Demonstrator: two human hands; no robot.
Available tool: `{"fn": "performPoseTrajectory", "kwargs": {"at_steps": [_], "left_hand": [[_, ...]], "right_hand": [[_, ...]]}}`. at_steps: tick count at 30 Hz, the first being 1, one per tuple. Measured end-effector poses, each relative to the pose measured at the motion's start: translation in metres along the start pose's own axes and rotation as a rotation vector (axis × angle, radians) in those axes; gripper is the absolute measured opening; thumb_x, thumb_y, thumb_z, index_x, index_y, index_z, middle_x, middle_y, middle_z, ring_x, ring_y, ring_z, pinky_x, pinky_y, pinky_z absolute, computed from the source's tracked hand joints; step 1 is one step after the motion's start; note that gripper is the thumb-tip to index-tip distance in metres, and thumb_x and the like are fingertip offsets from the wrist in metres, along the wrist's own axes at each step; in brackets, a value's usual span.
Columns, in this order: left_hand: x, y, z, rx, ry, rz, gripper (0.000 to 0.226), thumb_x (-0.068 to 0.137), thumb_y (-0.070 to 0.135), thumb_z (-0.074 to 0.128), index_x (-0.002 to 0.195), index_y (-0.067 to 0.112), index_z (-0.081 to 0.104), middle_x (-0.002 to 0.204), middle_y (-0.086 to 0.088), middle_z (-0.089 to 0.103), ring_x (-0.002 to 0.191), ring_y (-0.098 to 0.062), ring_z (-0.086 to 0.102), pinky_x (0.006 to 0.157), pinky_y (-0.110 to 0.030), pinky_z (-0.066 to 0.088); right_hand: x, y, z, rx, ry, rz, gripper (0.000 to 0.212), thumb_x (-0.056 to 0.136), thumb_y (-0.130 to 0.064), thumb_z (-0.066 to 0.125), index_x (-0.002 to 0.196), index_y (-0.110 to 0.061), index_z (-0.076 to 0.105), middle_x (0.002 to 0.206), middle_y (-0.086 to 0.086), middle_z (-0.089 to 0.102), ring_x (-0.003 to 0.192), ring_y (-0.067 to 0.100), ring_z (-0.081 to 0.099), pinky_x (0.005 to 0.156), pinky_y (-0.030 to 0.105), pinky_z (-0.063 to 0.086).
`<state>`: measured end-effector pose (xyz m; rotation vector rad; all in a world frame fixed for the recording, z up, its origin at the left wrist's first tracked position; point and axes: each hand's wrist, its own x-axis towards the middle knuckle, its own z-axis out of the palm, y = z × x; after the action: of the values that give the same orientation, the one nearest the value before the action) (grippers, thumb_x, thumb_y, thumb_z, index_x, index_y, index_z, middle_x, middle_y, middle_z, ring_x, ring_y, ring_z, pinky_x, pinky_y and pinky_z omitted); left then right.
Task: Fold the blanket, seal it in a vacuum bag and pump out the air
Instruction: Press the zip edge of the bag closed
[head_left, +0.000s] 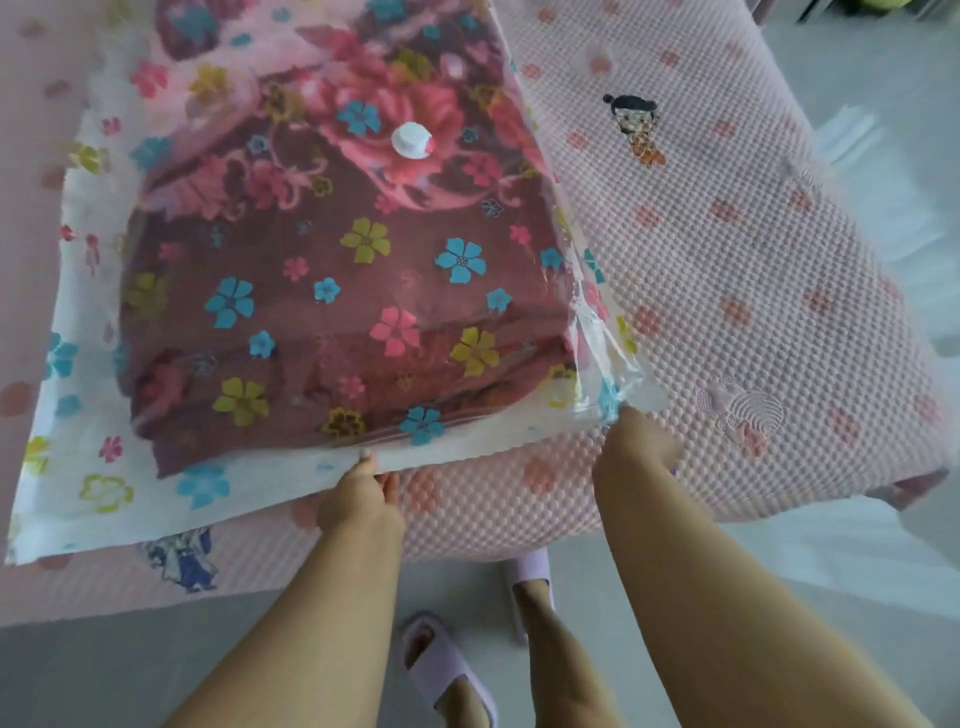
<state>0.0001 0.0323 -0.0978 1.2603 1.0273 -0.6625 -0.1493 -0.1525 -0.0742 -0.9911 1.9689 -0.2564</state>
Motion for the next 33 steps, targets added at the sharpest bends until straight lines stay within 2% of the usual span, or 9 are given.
{"fn": "performPoseTrajectory", "kwargs": {"at_steps": [3, 6, 8, 11, 15, 20, 24, 30, 33], "left_hand": [[-0.001, 0.0, -0.001, -0.016, -0.055, -0.017, 0.023, 0.092, 0.013, 0.061, 0.113, 0.004, 0.055, 0.084, -0.004, 0.057, 0.073, -0.011, 0.057, 0.088, -0.024, 0.051], [0.003, 0.003, -0.009, -0.036, -0.038, -0.013, 0.027, 0.09, 0.017, 0.065, 0.113, 0.006, 0.054, 0.094, -0.005, 0.061, 0.082, -0.013, 0.06, 0.087, -0.026, 0.051], [0.01, 0.007, -0.014, -0.054, -0.015, -0.02, 0.025, 0.09, 0.015, 0.065, 0.11, 0.007, 0.053, 0.094, -0.006, 0.061, 0.09, -0.015, 0.062, 0.091, -0.029, 0.052], [0.02, 0.011, -0.017, -0.043, -0.008, -0.024, 0.041, 0.091, 0.007, 0.062, 0.129, 0.007, 0.047, 0.098, -0.01, 0.061, 0.1, -0.02, 0.059, 0.091, -0.03, 0.051], [0.03, 0.008, -0.017, -0.082, 0.01, -0.029, 0.052, 0.088, 0.001, 0.063, 0.134, 0.012, 0.043, 0.095, -0.011, 0.06, 0.1, -0.022, 0.06, 0.09, -0.033, 0.051], [0.032, 0.009, -0.018, -0.078, -0.002, -0.057, 0.024, 0.09, -0.006, 0.052, 0.112, 0.005, 0.055, 0.103, -0.011, 0.06, 0.089, -0.018, 0.06, 0.091, -0.031, 0.048], [0.028, 0.022, -0.018, -0.136, 0.028, -0.043, 0.02, 0.085, -0.009, 0.032, 0.077, 0.005, 0.045, 0.076, -0.007, 0.045, 0.076, -0.021, 0.051, 0.085, -0.029, 0.045], [0.004, 0.036, -0.018, -0.293, -0.03, 0.007, 0.023, 0.077, -0.002, 0.037, 0.067, 0.013, 0.05, 0.063, -0.002, 0.046, 0.059, -0.015, 0.049, 0.069, -0.026, 0.049], [0.002, 0.042, -0.031, -0.294, -0.099, 0.036, 0.006, 0.085, 0.014, 0.056, 0.081, 0.014, 0.061, 0.077, -0.002, 0.06, 0.073, -0.016, 0.06, 0.072, -0.029, 0.051]], "right_hand": [[-0.033, -0.02, 0.005, 0.073, 0.286, -0.553, 0.039, 0.084, -0.037, 0.067, 0.113, -0.016, 0.051, 0.111, 0.0, 0.057, 0.111, 0.024, 0.052, 0.091, 0.035, 0.04], [-0.048, -0.042, 0.028, -0.383, 0.092, -1.124, 0.053, 0.089, -0.053, 0.049, 0.135, -0.028, 0.043, 0.142, -0.003, 0.044, 0.137, 0.019, 0.032, 0.116, 0.037, 0.02], [-0.046, -0.052, 0.047, -0.745, -0.081, -1.264, 0.061, 0.093, -0.061, 0.032, 0.149, -0.038, 0.023, 0.16, -0.005, 0.018, 0.148, 0.018, 0.006, 0.121, 0.041, 0.001], [-0.031, -0.052, 0.071, -1.101, -0.196, -1.265, 0.071, 0.091, -0.069, 0.014, 0.152, -0.037, 0.001, 0.163, -0.002, -0.007, 0.148, 0.02, -0.015, 0.118, 0.046, -0.011], [-0.01, -0.089, 0.092, -1.279, -0.219, -1.201, 0.078, 0.086, -0.075, 0.01, 0.152, -0.036, -0.005, 0.163, -0.001, -0.008, 0.148, 0.022, -0.012, 0.118, 0.047, -0.01], [-0.016, -0.061, 0.096, -1.271, -0.196, -1.24, 0.083, 0.083, -0.075, 0.004, 0.152, -0.031, -0.012, 0.162, 0.001, -0.012, 0.147, 0.021, -0.017, 0.116, 0.048, -0.016], [-0.026, -0.034, 0.079, -1.266, -0.224, -1.281, 0.089, 0.079, -0.077, -0.003, 0.152, -0.026, -0.014, 0.161, 0.004, -0.015, 0.146, 0.02, -0.023, 0.114, 0.046, -0.021], [-0.073, -0.033, 0.085, -0.842, -0.147, -1.374, 0.073, 0.093, -0.052, 0.045, 0.145, -0.003, 0.036, 0.15, 0.021, 0.036, 0.143, 0.034, 0.026, 0.119, 0.042, 0.012], [-0.105, -0.007, 0.096, -0.686, -0.141, -1.497, 0.05, 0.088, -0.038, 0.06, 0.124, -0.002, 0.058, 0.127, 0.02, 0.057, 0.122, 0.04, 0.05, 0.106, 0.048, 0.037]]}}
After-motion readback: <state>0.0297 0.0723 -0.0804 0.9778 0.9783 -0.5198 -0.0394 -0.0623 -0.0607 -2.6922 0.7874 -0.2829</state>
